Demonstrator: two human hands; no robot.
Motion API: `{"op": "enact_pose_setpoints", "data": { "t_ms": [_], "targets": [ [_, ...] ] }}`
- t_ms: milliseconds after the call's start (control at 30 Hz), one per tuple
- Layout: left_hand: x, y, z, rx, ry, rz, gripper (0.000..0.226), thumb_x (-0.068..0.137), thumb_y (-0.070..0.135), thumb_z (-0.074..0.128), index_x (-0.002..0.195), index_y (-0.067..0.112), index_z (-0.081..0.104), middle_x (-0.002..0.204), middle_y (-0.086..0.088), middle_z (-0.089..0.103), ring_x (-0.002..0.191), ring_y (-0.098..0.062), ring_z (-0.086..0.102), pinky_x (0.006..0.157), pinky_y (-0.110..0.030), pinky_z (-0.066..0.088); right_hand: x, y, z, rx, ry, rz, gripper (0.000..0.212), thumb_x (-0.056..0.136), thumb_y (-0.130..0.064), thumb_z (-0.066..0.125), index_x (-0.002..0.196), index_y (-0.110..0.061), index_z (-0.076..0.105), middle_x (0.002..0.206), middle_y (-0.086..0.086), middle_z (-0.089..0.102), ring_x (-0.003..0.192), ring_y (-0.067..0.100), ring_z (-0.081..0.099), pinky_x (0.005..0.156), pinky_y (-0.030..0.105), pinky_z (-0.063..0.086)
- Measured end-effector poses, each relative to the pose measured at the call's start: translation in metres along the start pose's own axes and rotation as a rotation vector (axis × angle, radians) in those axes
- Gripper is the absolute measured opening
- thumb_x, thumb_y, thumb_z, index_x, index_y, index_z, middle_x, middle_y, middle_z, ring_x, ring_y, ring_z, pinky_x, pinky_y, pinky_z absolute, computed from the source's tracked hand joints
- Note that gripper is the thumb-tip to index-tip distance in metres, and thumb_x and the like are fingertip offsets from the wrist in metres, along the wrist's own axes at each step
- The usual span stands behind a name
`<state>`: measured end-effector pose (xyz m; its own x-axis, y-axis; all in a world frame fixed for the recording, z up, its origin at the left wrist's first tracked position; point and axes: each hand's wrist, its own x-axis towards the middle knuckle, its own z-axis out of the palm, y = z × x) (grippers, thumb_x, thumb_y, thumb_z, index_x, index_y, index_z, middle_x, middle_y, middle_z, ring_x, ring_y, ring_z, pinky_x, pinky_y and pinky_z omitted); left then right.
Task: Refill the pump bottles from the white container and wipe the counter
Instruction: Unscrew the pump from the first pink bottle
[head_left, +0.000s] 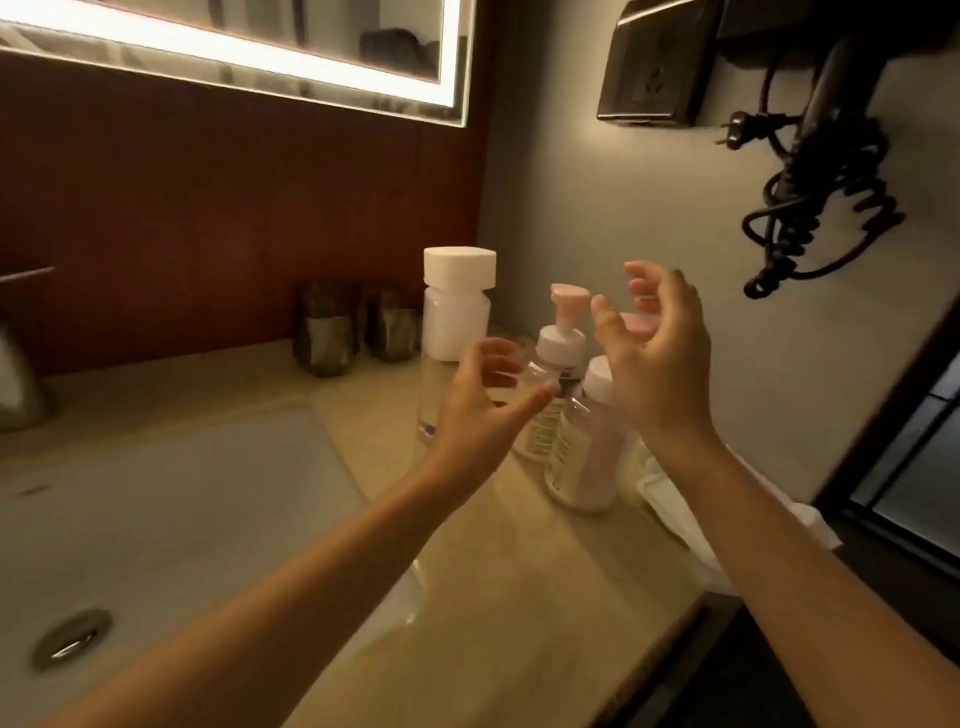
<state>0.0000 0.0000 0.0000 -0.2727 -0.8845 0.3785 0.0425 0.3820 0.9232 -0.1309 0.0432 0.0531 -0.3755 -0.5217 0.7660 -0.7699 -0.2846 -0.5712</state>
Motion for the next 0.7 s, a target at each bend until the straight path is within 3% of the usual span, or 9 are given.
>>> {"op": "enact_pose_setpoints", "data": {
  "t_ms": [133, 200, 300, 400, 600, 700],
  "targets": [
    [-0.013, -0.005, 0.028, 0.016, -0.095, -0.073, 0.059, 0.075, 0.033, 0.074, 0.124, 0.028, 0.041, 0.117, 0.013, 0.050, 0.107, -0.005, 0.049, 0.079, -0.016, 0.044, -0.014, 0.012, -0.005, 0.072, -0.125, 0.196, 0.052, 0.087, -0.037, 0.058, 0.134, -0.022, 0.039, 0.131, 0.003, 0.046, 0.110, 0.013, 0.048, 0.069, 0.007, 0.036],
    [-0.015, -0.008, 0.036, 0.027, -0.091, -0.088, 0.064, 0.075, 0.031, 0.074, 0.128, 0.027, 0.039, 0.121, 0.013, 0.047, 0.111, -0.006, 0.047, 0.080, -0.017, 0.042, -0.019, 0.019, -0.008, 0.056, -0.216, 0.178, 0.056, 0.088, -0.038, 0.056, 0.137, -0.025, 0.033, 0.133, 0.001, 0.048, 0.112, 0.015, 0.051, 0.070, 0.012, 0.037],
    [-0.019, -0.015, 0.034, 0.082, -0.110, -0.090, 0.066, 0.075, 0.023, 0.074, 0.130, 0.025, 0.039, 0.128, 0.007, 0.048, 0.114, -0.007, 0.046, 0.081, -0.015, 0.038, -0.018, 0.021, -0.007, 0.047, -0.226, 0.158, 0.054, 0.090, -0.031, 0.057, 0.137, -0.023, 0.031, 0.129, 0.002, 0.053, 0.108, 0.017, 0.056, 0.063, 0.004, 0.037],
    [-0.036, -0.018, 0.030, 0.144, -0.140, -0.086, 0.067, 0.074, 0.018, 0.075, 0.130, 0.027, 0.038, 0.127, 0.007, 0.049, 0.115, -0.007, 0.046, 0.077, -0.011, 0.038, -0.027, 0.015, -0.010, 0.069, -0.254, 0.128, 0.048, 0.092, -0.024, 0.055, 0.135, -0.023, 0.033, 0.124, 0.004, 0.057, 0.094, 0.012, 0.057, 0.062, 0.004, 0.041],
    [-0.070, 0.000, 0.011, 0.124, -0.113, -0.123, 0.072, 0.072, 0.020, 0.077, 0.130, 0.029, 0.034, 0.109, 0.015, 0.048, 0.094, 0.001, 0.051, 0.065, -0.012, 0.044, -0.049, -0.015, -0.012, 0.129, -0.340, 0.083, 0.044, 0.092, -0.026, 0.053, 0.133, -0.023, 0.036, 0.115, 0.005, 0.060, 0.089, 0.013, 0.058, 0.074, 0.022, 0.050],
    [-0.094, 0.011, -0.004, 0.163, -0.084, -0.120, 0.077, 0.071, 0.024, 0.078, 0.131, 0.028, 0.030, 0.114, 0.013, 0.045, 0.100, -0.006, 0.049, 0.073, -0.017, 0.045, -0.070, -0.039, -0.012, 0.187, -0.383, 0.037, 0.043, 0.091, -0.026, 0.054, 0.131, -0.023, 0.038, 0.114, 0.005, 0.059, 0.090, 0.013, 0.058, 0.077, 0.024, 0.052]
  ]
}}
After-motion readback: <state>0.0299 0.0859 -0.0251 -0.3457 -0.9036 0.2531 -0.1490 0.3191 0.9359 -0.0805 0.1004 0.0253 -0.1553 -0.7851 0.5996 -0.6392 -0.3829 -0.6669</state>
